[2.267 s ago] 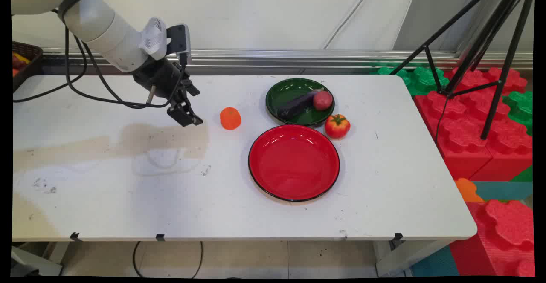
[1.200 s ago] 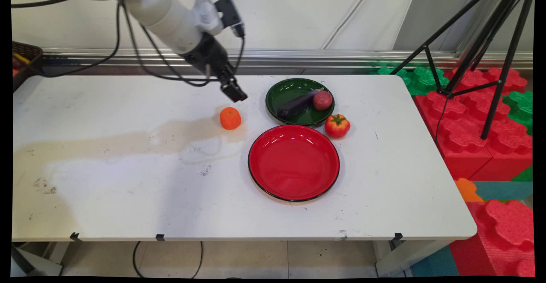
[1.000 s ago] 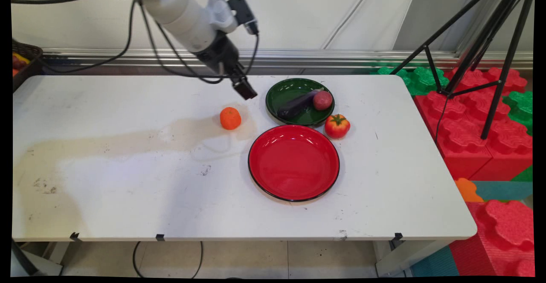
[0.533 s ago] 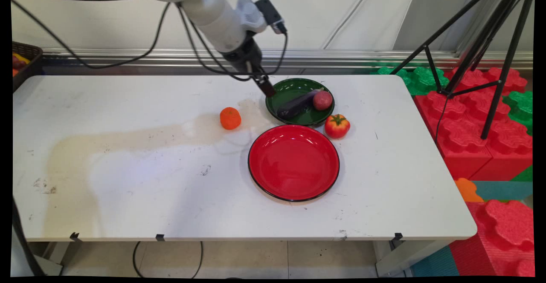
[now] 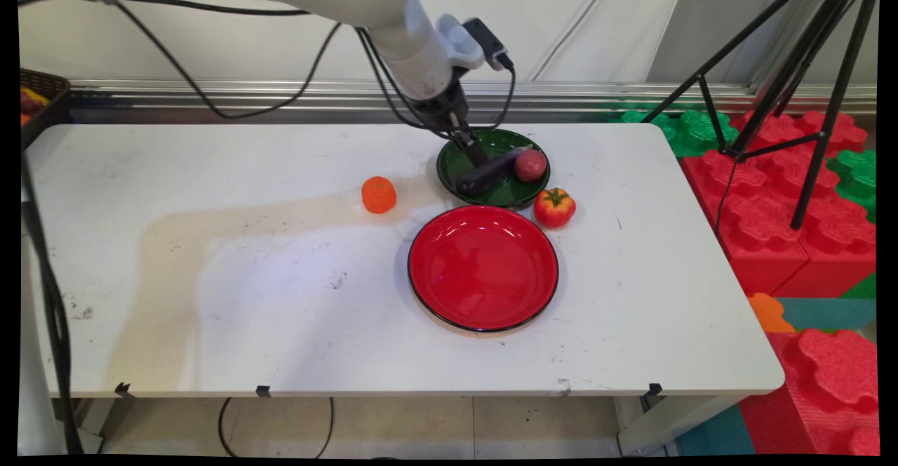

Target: Pick up the eggplant from the green plate

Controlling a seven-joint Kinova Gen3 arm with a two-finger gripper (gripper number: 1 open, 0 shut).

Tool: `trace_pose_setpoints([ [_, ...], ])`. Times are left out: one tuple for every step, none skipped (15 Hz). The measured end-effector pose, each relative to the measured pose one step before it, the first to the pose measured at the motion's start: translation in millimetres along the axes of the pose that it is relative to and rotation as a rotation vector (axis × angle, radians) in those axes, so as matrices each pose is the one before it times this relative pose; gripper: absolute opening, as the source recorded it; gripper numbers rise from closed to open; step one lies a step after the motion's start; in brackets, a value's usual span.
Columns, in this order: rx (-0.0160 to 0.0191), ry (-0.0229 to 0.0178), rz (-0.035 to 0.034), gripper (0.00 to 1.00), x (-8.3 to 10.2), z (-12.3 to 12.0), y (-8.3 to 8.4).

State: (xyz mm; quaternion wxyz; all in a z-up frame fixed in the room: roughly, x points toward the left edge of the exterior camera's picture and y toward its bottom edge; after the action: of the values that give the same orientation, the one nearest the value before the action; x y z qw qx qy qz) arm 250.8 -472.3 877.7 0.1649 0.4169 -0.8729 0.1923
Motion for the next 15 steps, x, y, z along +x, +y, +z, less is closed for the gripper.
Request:
trace_pose_setpoints([
  [-0.00161,-0.00656,-0.00781,1.0,3.57,9.11,0.49],
  [-0.00142,-0.00689,-0.01072,1.0,3.69,10.4,-0.04],
  [-0.0034,-0.00722,-0.00959,1.0,3.66,10.71,0.37],
  [-0.00274,-0.00573,-0.00771,1.0,2.56,8.78,0.04],
  [-0.00217,-0.00389,-0.00541,1.0,1.28,5.59,-0.18],
  [-0.00387,-0.00567,-0.00664,1.0,2.17,8.49,0.16],
  [-0.00415,-0.00647,-0.00606,1.0,2.25,9.27,0.36],
  [-0.00383,-0.00488,-0.00618,1.0,2.2,8.33,0.48],
  [-0.00261,-0.00288,-0.00563,1.0,1.79,6.77,0.39],
  [-0.00025,-0.00301,-0.00682,1.0,1.69,6.82,0.28],
  [-0.00004,-0.00098,-0.00765,1.0,1.93,5.77,0.62],
  [-0.00014,-0.00084,-0.00726,1.0,1.55,4.54,0.7],
  [-0.00014,-0.0005,-0.00466,1.0,0.91,2.48,0.58],
  [0.00004,-0.00024,-0.00744,1.0,1.37,3.5,0.93],
  [0.00087,0.00075,-0.00868,0.0,1.35,2.94,1.1],
])
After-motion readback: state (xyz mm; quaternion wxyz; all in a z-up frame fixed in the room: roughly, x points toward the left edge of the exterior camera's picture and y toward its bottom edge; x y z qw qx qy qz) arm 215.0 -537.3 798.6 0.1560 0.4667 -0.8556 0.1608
